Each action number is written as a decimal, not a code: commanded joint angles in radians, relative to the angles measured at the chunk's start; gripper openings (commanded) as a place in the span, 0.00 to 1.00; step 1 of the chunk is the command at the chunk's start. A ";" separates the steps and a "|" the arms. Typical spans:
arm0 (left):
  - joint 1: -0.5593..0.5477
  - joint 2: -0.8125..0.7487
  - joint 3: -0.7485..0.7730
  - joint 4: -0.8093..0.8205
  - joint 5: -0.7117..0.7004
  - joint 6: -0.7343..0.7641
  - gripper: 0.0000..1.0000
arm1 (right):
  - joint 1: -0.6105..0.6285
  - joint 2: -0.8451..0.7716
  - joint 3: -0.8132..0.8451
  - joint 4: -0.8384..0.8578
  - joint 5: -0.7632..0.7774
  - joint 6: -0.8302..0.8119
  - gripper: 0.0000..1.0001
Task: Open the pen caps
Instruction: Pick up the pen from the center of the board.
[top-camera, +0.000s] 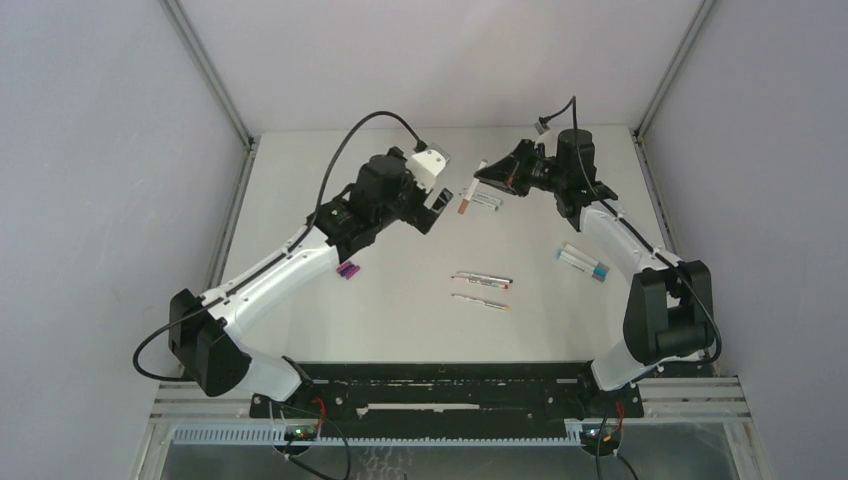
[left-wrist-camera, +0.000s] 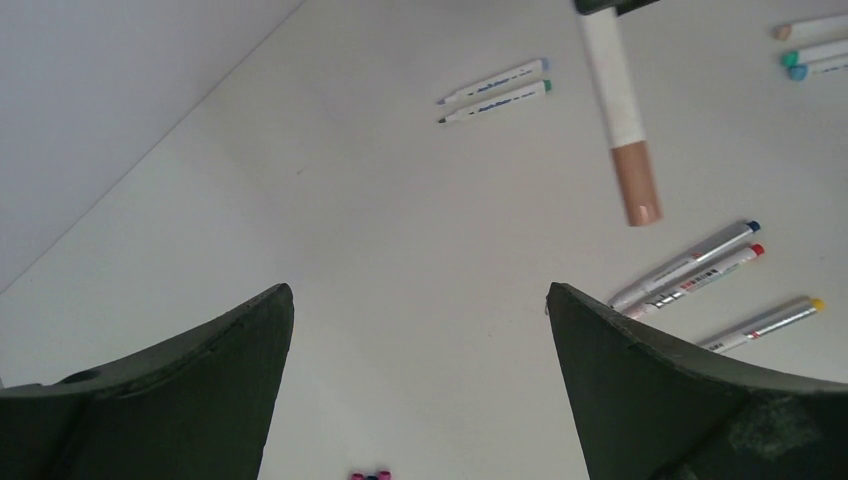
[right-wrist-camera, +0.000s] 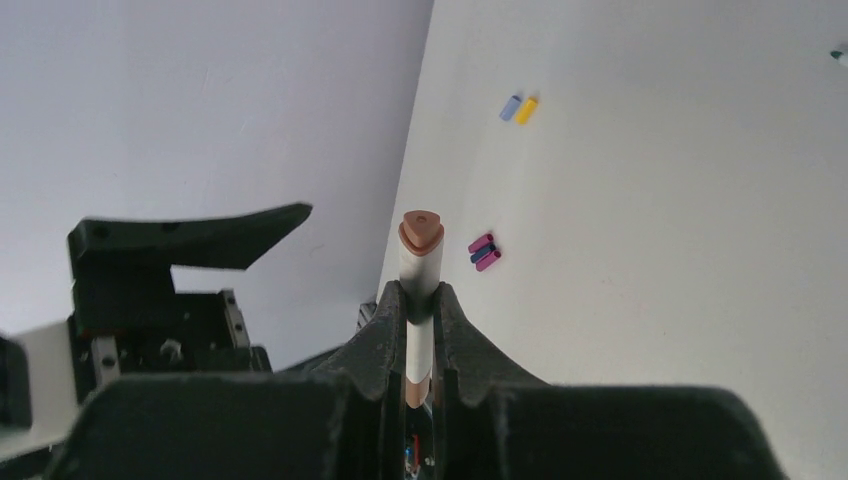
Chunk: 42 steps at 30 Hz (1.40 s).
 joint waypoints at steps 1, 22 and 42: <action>-0.049 0.002 0.070 -0.013 -0.060 0.016 1.00 | -0.025 0.000 -0.012 0.062 0.044 0.079 0.00; -0.233 0.161 0.185 -0.055 -0.256 0.110 0.90 | -0.033 0.040 -0.071 0.166 -0.023 0.237 0.00; -0.241 0.209 0.206 -0.039 -0.299 0.113 0.59 | 0.026 0.020 -0.093 0.176 -0.058 0.257 0.00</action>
